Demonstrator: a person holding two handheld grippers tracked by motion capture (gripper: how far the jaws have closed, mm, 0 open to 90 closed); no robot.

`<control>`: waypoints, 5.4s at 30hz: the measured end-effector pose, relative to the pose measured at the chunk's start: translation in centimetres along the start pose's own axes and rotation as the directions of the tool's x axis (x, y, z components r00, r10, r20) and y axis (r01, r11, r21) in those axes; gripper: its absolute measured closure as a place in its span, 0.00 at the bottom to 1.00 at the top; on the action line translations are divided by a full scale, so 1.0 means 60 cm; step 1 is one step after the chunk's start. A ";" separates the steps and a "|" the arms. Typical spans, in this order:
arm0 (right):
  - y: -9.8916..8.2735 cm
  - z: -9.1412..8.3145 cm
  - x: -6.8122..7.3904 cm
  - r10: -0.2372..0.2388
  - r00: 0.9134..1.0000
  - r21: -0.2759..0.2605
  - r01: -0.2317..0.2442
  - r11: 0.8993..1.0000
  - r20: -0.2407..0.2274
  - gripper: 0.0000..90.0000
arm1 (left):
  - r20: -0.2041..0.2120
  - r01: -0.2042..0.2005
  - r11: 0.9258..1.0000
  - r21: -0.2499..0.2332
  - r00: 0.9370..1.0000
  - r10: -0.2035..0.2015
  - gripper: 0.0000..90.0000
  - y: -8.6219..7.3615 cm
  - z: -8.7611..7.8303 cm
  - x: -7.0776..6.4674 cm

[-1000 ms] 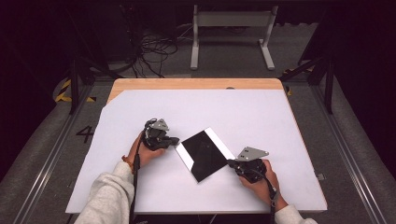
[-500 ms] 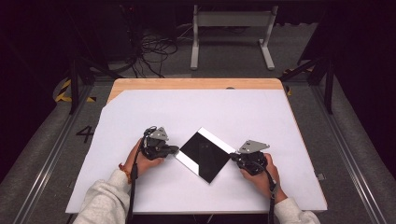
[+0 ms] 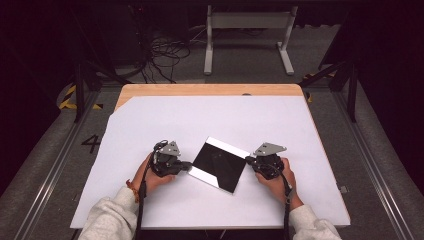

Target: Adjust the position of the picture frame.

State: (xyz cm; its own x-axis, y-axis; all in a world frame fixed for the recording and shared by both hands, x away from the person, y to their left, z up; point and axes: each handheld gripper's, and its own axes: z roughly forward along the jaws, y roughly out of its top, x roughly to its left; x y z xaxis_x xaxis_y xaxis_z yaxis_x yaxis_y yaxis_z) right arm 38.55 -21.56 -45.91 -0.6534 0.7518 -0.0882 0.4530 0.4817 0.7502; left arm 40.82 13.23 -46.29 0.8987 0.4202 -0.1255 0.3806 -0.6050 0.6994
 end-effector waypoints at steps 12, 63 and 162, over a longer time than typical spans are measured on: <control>0.008 0.011 -0.005 -0.004 1.000 -0.006 0.004 1.000 0.017 1.00 | -0.028 -0.027 1.000 0.011 0.999 0.027 0.95 0.002 -0.002 -0.014; 0.030 0.035 -0.016 0.022 1.000 0.000 -0.022 1.000 -0.009 1.00 | 0.020 -0.087 0.996 0.026 0.996 0.087 1.00 -0.004 0.000 -0.060; -0.045 -0.115 0.034 -0.035 0.990 0.017 0.037 0.999 -0.139 0.69 | -0.212 -0.047 0.992 -0.115 0.977 0.021 0.30 -0.135 -0.125 -0.112</control>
State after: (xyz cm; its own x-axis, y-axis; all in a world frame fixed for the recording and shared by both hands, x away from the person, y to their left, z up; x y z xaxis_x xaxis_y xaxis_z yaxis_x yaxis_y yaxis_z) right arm 31.79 -24.43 -43.57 -0.7468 0.6646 -0.0220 0.4387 0.5172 0.7349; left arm 30.07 20.42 -45.84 0.8398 0.5413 0.0419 0.3106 -0.5423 0.7806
